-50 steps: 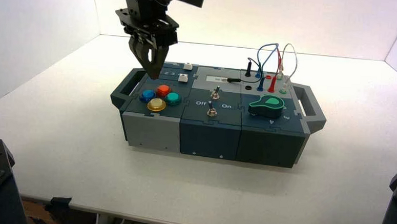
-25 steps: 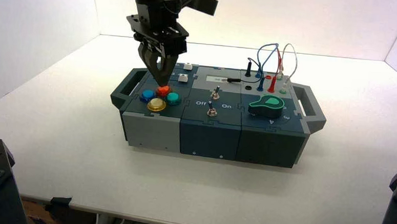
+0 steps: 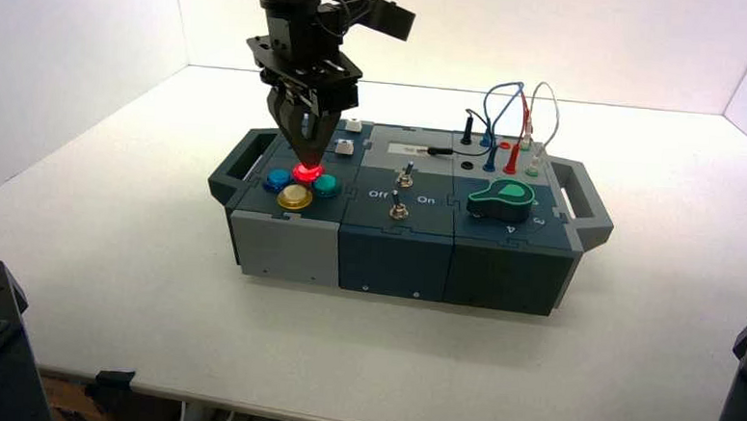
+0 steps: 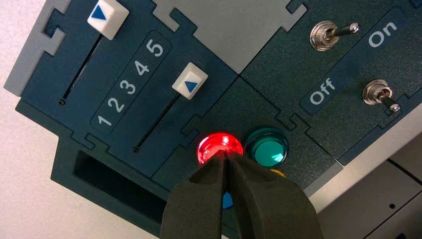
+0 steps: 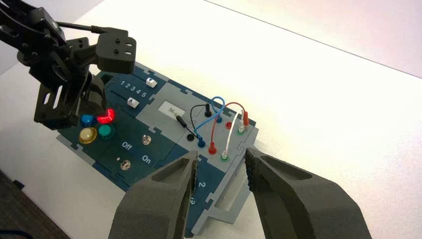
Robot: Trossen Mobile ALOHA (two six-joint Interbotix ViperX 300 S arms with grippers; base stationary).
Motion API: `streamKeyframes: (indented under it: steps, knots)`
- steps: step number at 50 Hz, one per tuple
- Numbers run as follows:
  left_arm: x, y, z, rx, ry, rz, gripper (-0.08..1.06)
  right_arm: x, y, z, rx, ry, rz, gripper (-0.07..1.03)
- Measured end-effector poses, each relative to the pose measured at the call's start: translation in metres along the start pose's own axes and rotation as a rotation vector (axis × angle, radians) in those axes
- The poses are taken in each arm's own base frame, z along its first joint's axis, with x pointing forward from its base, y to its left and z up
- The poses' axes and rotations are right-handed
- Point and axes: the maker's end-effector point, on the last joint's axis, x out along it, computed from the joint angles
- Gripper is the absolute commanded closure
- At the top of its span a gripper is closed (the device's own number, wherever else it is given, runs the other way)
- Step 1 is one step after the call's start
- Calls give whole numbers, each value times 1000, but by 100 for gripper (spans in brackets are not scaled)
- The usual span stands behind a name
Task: Push the red button with the left gripper.
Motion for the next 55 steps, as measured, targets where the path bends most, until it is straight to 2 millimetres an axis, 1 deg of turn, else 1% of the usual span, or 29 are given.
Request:
streamKeyframes:
  steps: [8,18,23,25,27,28,29,30,32,35,36,37,39,40,41,47,50,55]
  knots:
    - [0,0,0,-3,0,0,101,0,0,0,0,0,0,44]
    - [-8,0,-1,2,-23,9,101,0,0,0,0,0,0,44]
    - [-27,1,5,4,-97,34,101,0,0,0,0,0,0,44]
    - [-42,2,9,6,-157,53,101,0,0,0,0,0,0,44]
    - [-49,1,9,6,-183,61,101,0,0,0,0,-2,0,44]
    - [-59,1,10,5,-221,74,100,0,0,0,0,-2,-1,44]
    - [-60,2,10,5,-224,76,100,0,0,0,0,0,0,44]
    - [-70,1,10,7,-265,88,97,0,0,0,2,-2,0,44]
    - [-82,0,9,9,-309,104,90,0,0,0,-1,-2,-1,44]
    - [-92,0,7,6,-350,117,68,0,0,0,0,0,-1,44]
    - [-100,-2,4,7,-381,127,59,0,0,0,0,-2,0,44]
    - [-100,-2,4,7,-381,127,55,0,0,0,0,0,0,44]
    - [-107,-3,-1,6,-407,136,39,0,0,0,0,-2,0,44]
    - [-110,-4,-3,4,-415,138,33,0,0,0,0,-2,0,44]
    - [-114,-3,-7,-3,-429,143,30,0,0,0,0,-2,0,44]
    - [-118,2,-21,-46,-435,150,29,0,0,0,0,-2,0,44]
    - [-113,6,-31,-75,-414,148,29,0,0,0,0,-2,0,44]
    - [-108,7,-38,-94,-402,143,29,0,0,0,0,0,0,44]
